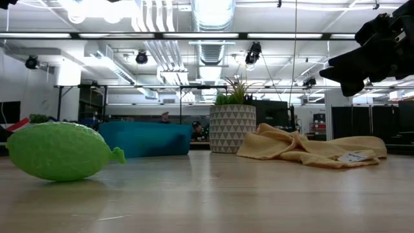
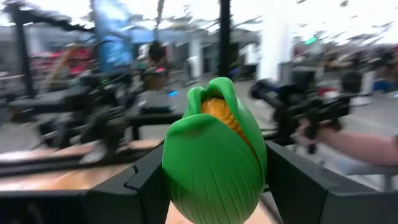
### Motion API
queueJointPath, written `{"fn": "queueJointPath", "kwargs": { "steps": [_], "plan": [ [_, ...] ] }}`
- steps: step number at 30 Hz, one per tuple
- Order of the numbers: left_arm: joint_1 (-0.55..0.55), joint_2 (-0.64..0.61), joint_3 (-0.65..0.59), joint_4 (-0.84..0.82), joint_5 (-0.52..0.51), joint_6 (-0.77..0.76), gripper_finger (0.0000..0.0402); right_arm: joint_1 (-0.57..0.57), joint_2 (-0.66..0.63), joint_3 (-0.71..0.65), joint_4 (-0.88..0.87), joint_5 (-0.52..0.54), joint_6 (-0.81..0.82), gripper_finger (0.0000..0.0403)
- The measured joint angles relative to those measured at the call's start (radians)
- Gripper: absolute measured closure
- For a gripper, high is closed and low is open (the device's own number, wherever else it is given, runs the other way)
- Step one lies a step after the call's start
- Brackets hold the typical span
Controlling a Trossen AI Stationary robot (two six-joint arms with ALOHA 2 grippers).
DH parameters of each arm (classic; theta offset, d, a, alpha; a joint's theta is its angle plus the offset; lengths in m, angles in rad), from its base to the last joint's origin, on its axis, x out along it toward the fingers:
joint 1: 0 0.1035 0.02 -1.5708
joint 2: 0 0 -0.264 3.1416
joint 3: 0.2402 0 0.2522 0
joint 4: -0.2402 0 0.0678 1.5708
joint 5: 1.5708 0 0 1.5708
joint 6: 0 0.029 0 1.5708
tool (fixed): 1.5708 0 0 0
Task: Pick and placing Produce into tupperware
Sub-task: Put the green corn into the blue bin
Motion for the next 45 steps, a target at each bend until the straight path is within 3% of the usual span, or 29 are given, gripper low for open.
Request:
{"fn": "queueJointPath", "kwargs": {
  "steps": [14, 23, 32, 45],
  "plan": [
    [0.027, -0.113, -0.004, -0.299, -0.325, 0.0, 0.0192, 0.0, 0.0, 0.0, 0.0, 0.0, 0.001, 0.0225],
    [0.039, -0.177, -0.005, -0.43, -0.403, -0.001, 0.0192, 0.0, 0.0, 0.0, 0.0, 0.0, 0.001, 0.0225],
    [0.055, -0.187, -0.009, -0.45, -0.429, 0.002, 0.0192, 0.0, 0.0, 0.0, 0.0, 0.0, 0.001, 0.0225],
    [0.19, -0.193, -0.011, -0.607, -0.461, -0.014, 0.0192, 0.0, 0.0, 0.0, 0.0, 0.0, 0.001, 0.0225]
  ]
}}
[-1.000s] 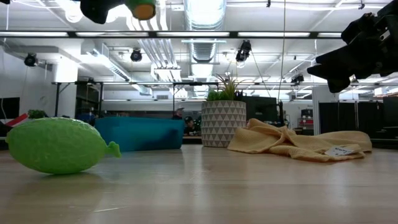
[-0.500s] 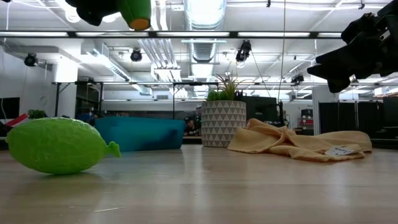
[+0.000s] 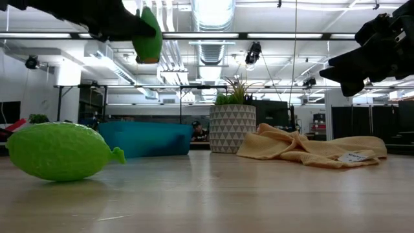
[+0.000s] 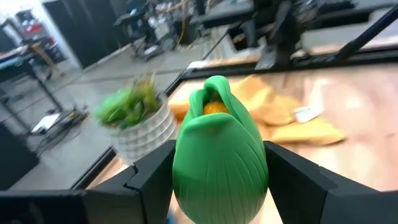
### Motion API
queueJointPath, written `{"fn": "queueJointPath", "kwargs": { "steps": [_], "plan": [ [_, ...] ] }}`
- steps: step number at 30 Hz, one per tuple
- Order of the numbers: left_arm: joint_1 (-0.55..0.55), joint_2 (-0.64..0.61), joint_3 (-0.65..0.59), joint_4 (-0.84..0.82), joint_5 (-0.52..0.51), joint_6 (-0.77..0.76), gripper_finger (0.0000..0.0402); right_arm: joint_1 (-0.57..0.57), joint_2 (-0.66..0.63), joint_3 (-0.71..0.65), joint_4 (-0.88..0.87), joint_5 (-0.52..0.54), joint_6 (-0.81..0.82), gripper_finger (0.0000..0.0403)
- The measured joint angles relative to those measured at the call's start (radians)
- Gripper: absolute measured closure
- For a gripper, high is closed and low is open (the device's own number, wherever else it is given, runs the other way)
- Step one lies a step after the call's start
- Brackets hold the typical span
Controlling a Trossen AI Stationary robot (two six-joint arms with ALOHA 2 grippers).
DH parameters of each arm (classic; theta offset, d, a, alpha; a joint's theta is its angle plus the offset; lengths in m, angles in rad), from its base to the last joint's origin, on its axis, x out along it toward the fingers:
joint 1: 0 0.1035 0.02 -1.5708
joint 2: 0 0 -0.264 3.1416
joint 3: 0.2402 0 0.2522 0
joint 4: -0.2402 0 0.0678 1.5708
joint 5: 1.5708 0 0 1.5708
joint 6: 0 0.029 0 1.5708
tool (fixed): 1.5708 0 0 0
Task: Pick and placing Produce into tupperware
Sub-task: Put the green corn into the blue bin
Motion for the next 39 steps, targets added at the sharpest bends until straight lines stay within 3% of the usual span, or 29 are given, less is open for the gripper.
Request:
{"fn": "queueJointPath", "kwargs": {
  "steps": [14, 20, 25, 32, 39],
  "plan": [
    [0.205, -0.053, -0.075, -0.084, 0.066, -0.039, 0.0192, 0.0, 0.0, 0.0, 0.0, 0.0, 0.0, 0.0225],
    [0.308, -0.099, -0.134, -0.016, 0.186, -0.032, 0.0192, 0.0, 0.0, 0.0, 0.0, 0.0, -0.001, 0.0225],
    [0.392, -0.111, -0.151, -0.003, 0.228, -0.007, 0.0192, 0.0, 0.0, 0.0, 0.0, 0.0, -0.001, 0.0225],
    [0.523, -0.062, -0.15, 0.033, 0.35, -0.003, 0.0192, 0.0, 0.0, 0.0, 0.0, 0.0, 0.0, 0.0225],
    [0.627, 0.067, -0.15, 0.158, 0.433, -0.004, 0.0192, 0.0, 0.0, 0.0, 0.0, 0.0, -0.001, 0.0225]
  ]
}}
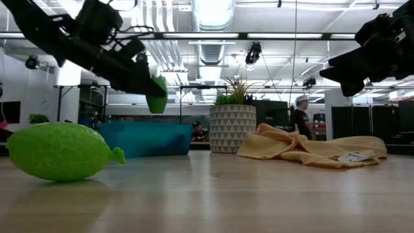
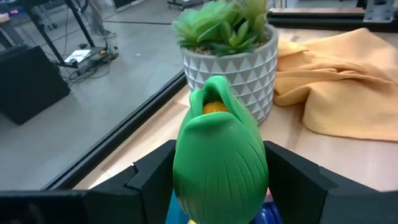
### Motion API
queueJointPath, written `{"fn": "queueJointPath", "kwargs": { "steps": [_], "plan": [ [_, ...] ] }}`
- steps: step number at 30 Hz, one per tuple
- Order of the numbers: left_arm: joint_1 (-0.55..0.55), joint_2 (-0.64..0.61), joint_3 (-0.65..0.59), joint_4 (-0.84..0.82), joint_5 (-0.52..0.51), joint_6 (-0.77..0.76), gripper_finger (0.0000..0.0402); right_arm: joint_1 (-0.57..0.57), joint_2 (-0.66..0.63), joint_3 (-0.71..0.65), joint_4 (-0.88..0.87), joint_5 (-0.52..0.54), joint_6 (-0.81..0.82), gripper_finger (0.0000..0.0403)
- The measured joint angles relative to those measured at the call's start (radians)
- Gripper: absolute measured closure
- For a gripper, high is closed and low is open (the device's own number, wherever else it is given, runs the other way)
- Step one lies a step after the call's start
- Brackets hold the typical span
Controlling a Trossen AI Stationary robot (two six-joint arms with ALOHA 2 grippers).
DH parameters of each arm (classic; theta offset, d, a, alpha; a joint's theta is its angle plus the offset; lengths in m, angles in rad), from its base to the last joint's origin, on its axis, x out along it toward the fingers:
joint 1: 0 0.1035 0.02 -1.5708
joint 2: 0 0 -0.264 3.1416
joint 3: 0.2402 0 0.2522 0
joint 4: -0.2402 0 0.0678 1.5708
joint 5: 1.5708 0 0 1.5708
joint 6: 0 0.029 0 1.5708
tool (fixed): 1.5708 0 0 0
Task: Pick and placing Produce into tupperware
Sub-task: Put the green corn into the blue bin
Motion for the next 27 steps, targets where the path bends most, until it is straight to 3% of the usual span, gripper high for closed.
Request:
{"fn": "queueJointPath", "kwargs": {
  "steps": [9, 16, 27],
  "plan": [
    [0.081, 0.179, 0.002, 0.169, 0.061, 0.0, 0.0192, 0.0, 0.0, 0.0, 0.0, 0.0, 0.0, 0.0225],
    [0.112, 0.283, 0.032, 0.178, 0.07, -0.003, 0.0192, 0.0, 0.0, 0.0, 0.0, 0.0, 0.0, 0.0225],
    [0.126, 0.322, 0.046, 0.191, 0.072, -0.002, 0.0192, 0.0, 0.0, 0.0, 0.0, 0.0, 0.0, 0.0225]
  ]
}}
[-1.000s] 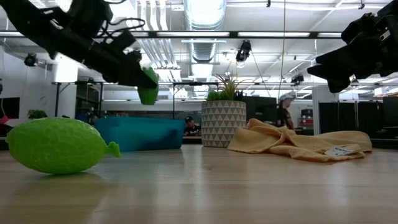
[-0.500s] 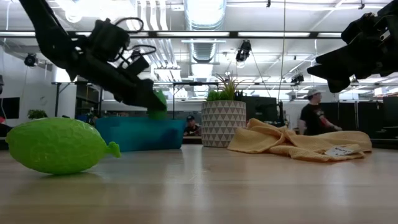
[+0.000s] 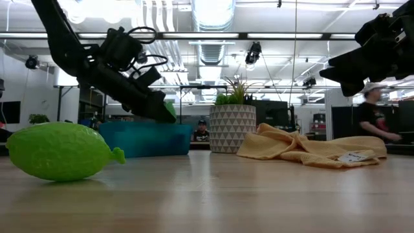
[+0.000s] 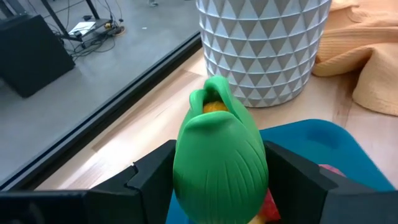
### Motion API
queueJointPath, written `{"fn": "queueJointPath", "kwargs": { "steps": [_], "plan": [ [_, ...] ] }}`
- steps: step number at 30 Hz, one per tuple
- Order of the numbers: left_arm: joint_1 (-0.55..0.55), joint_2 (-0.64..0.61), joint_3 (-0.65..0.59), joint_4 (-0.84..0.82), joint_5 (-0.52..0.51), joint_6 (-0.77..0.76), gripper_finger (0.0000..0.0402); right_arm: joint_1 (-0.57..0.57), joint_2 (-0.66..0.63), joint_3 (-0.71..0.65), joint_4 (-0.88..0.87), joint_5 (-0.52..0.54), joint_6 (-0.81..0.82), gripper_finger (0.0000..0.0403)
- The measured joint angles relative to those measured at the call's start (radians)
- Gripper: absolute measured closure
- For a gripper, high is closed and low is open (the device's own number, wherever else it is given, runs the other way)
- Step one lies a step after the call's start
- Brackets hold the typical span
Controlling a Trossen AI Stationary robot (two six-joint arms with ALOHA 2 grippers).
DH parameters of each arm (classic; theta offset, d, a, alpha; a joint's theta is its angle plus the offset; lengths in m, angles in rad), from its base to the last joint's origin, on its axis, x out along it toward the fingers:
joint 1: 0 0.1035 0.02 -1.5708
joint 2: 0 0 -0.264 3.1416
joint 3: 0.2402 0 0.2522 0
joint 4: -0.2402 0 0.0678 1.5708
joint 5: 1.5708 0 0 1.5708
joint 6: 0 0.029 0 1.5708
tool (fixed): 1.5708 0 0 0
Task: Pick and placing Produce into tupperware
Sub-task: Put the green corn into the blue bin
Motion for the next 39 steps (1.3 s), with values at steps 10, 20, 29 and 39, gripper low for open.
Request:
{"fn": "queueJointPath", "kwargs": {
  "steps": [10, 20, 29, 39],
  "plan": [
    [0.007, 0.009, -0.01, -0.003, 0.0, -0.001, 0.0192, 0.0, 0.0, 0.0, 0.0, 0.0, 0.0, 0.0225],
    [0.007, 0.009, -0.01, 0.0, 0.0, -0.006, 0.0192, 0.0, 0.018, 0.0, -0.001, 0.0, 0.0, 0.0225],
    [0.007, 0.008, -0.011, -0.001, 0.012, -0.006, 0.0185, 0.0, 0.026, 0.0, -0.001, 0.0, 0.0, 0.0225],
    [0.006, 0.007, -0.011, -0.002, 0.021, -0.006, 0.0127, 0.0, 0.026, 0.0, -0.001, 0.0, 0.001, 0.0225]
  ]
}}
